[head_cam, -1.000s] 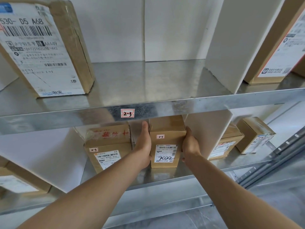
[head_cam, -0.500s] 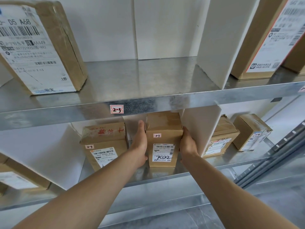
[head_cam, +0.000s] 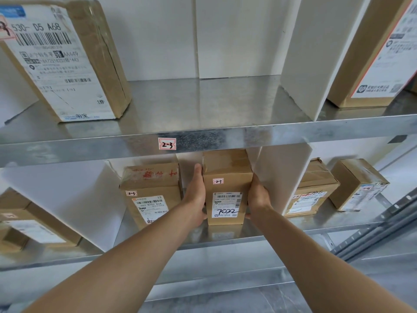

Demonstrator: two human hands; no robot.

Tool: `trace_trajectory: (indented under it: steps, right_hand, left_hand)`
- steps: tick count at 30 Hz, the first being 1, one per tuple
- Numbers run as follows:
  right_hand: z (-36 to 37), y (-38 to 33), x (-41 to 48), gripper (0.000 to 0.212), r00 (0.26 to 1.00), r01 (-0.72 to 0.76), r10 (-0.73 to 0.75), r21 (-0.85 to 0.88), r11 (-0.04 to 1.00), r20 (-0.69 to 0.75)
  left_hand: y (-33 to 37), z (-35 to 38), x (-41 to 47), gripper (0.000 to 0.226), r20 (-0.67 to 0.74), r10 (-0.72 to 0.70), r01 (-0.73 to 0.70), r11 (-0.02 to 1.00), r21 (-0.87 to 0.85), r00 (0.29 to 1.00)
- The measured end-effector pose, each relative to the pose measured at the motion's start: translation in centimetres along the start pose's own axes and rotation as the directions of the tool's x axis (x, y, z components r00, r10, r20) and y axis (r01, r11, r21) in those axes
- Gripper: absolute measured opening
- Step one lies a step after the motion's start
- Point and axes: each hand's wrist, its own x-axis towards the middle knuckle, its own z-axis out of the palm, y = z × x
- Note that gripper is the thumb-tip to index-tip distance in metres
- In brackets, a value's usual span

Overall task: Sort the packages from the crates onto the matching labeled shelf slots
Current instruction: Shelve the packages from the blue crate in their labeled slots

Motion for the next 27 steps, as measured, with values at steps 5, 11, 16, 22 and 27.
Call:
trace_trajectory:
  steps: [5, 11, 16, 22, 27]
  right_hand:
    - [-0.5, 0.8, 0.1, 0.050, 1.000, 0.003, -0.003, 0.022, 1.000, 0.001]
    - [-0.8, 1.4, -1.0, 0.049, 1.000, -0.016, 0.017, 0.032, 0.999, -0.005]
    - [-0.7, 2.3, -1.7, 0.050, 1.000, 0.012, -0.011, 0.030, 0.999, -0.027]
    - [-0.5, 2.6, -3.8, 0.042, 0.996, 0.031, -0.032, -0.005, 1.000, -0.087]
    - [0.0, 3.3, -6.9, 0.037, 0.987, 0.044, -0.048, -0.029, 0.999, -0.154]
  left_hand:
    - [-0.6, -0.2, -0.1, 0.065, 0.022, -0.003, 0.003, 1.000, -0.015, 1.000]
    - [-0.9, -0.6, -1.3, 0.057, 0.043, -0.023, 0.024, 0.999, -0.023, 0.999]
    - [-1.4, -1.4, -2.3, 0.077, 0.049, -0.039, 0.042, 0.998, -0.046, 0.998]
    - [-1.6, -2.7, -3.4, 0.079, 0.070, -0.019, 0.022, 0.999, -0.036, 0.997]
    - [-2.6, -4.3, -4.7, 0.077, 0.127, -0.025, 0.027, 0.999, -0.019, 0.992]
